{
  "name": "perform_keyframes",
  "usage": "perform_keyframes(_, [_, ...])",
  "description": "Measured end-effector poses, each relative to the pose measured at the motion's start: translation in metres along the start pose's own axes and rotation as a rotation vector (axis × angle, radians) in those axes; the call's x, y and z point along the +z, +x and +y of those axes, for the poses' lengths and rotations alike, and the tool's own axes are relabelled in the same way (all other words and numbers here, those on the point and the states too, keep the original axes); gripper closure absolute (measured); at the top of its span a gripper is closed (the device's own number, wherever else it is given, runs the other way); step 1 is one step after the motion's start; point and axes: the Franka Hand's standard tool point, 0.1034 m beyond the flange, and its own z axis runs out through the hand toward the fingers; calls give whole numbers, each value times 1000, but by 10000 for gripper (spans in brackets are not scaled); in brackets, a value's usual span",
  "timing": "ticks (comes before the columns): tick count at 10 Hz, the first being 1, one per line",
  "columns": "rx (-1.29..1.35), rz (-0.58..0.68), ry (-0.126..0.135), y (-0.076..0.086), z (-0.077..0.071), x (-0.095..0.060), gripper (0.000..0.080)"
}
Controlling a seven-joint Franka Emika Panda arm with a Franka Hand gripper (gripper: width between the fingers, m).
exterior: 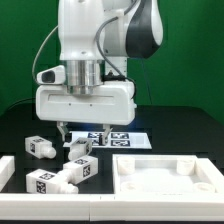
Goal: Assemble one leg
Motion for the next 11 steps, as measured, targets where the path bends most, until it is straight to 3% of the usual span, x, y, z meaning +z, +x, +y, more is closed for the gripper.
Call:
perform_keyframes(2, [5,-27,-19,-22,10,11,151])
perform_keyframes(5, [-1,-19,-30,-24,11,19,151])
perform_keyframes(7, [-1,-19,-31,-24,11,19,386])
perform_keyframes(8, [-1,-19,-31,-24,11,19,386])
perform_keyframes(9, [4,-19,-30,-24,10,19,515])
perform_keyframes(11, [225,-24,-29,-42,-13,18,515])
